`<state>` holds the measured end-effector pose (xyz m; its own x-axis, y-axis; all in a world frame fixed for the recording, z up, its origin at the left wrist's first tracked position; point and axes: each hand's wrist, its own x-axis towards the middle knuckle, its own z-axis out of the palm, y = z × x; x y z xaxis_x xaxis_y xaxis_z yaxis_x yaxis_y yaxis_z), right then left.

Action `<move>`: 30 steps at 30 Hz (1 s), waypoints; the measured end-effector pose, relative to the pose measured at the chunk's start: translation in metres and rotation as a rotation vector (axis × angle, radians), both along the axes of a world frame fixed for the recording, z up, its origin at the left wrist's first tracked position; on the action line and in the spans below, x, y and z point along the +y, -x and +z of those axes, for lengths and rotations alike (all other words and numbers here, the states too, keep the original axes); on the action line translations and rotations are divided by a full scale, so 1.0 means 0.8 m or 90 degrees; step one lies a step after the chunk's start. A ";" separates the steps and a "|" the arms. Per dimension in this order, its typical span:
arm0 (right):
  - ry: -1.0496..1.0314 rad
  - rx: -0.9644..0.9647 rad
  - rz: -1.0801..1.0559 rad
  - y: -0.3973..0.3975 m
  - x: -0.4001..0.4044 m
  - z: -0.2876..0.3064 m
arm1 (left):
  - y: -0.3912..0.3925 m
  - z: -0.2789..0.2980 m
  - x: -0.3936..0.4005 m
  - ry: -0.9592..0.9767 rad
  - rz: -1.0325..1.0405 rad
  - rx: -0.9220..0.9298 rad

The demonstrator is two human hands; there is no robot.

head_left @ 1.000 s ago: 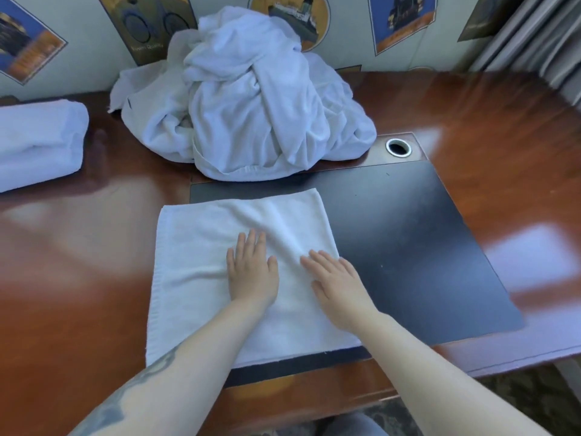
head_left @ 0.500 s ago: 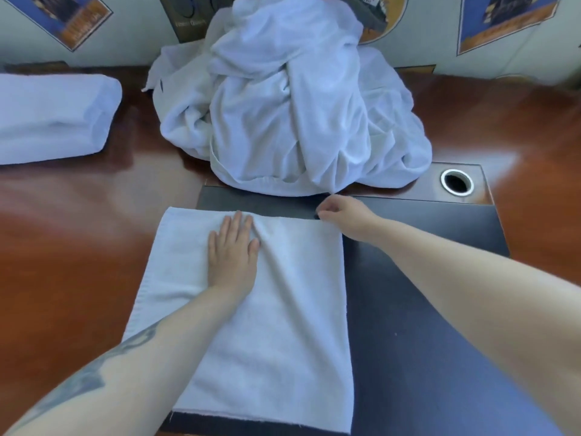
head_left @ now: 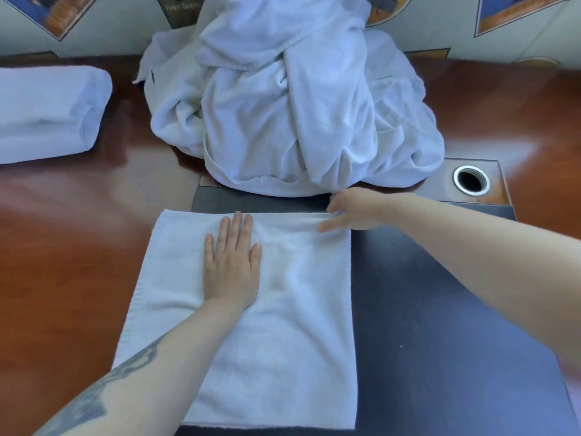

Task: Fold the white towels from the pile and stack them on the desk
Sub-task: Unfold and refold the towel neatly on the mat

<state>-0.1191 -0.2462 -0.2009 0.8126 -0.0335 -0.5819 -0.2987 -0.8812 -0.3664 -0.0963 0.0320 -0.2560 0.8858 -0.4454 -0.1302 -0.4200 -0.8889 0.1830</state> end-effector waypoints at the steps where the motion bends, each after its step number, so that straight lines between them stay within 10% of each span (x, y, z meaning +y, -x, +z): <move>1: 0.014 -0.032 0.024 -0.001 0.000 0.001 | 0.000 0.000 0.000 -0.003 -0.004 -0.001; 7: 0.098 -0.157 0.082 0.013 0.001 -0.013 | -0.003 -0.003 0.001 -0.008 -0.007 0.004; 13: -0.119 -0.456 -0.532 0.090 0.075 -0.019 | -0.019 -0.003 -0.008 -0.020 0.002 0.016; 21: 0.199 -0.377 -0.210 0.246 0.238 -0.067 | 0.006 0.014 -0.045 0.100 -0.194 0.000; 30: 0.283 -0.237 -0.257 0.262 0.244 -0.063 | 0.026 -0.005 -0.056 -0.040 -0.259 0.021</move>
<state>-0.3287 -0.0509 -0.2510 0.8286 -0.5448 -0.1289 -0.5590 -0.8176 -0.1382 -0.1168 -0.0129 -0.2596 0.6338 -0.7490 -0.1930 -0.7345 -0.6610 0.1534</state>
